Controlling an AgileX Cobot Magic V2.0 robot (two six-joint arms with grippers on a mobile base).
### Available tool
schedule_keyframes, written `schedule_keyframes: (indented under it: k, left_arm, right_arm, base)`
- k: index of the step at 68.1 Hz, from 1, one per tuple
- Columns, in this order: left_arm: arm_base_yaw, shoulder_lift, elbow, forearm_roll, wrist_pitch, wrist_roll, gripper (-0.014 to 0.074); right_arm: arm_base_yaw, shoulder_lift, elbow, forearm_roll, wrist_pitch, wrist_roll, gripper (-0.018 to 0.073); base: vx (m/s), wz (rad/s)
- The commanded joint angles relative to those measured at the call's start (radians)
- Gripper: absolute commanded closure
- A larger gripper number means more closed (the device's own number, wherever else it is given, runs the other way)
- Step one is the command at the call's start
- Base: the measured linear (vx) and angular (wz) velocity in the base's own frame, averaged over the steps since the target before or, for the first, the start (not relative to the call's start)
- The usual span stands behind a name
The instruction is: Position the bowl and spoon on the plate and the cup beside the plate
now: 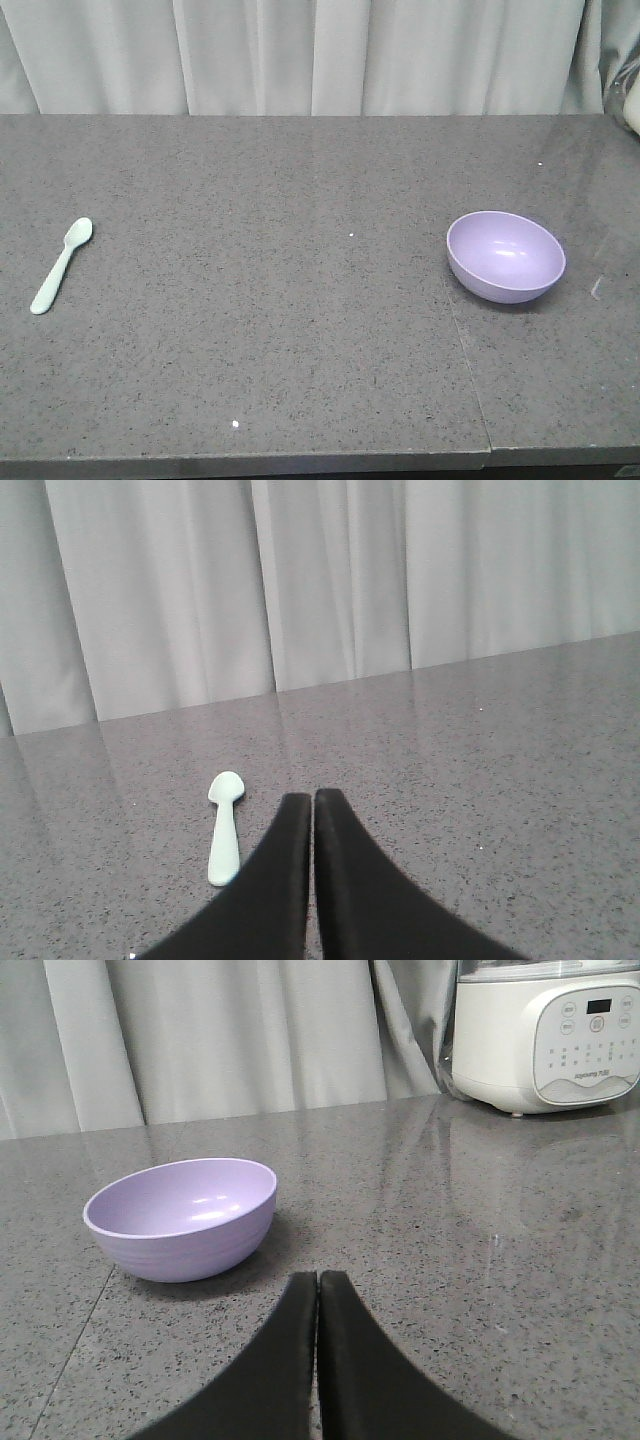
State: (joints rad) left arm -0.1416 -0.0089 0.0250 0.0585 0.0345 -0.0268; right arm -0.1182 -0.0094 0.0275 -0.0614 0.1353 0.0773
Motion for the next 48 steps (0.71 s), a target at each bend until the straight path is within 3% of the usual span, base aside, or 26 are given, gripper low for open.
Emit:
schedule_keyframes:
  k: [1,48]
  left_arm:
    - [-0.008,0.02,0.03,-0.002,-0.073,-0.009,0.0602]
    - [-0.008,0.02,0.03,-0.002,-0.073,-0.009,0.0602]
  right_arm:
    - [-0.002,-0.012,0.016,-0.004,-0.075,-0.007,0.0564]
    - [-0.002,-0.012,0.016,-0.004,-0.075,-0.007,0.0564]
  base:
    - [0.0,0.0]
    - [0.0,0.0]
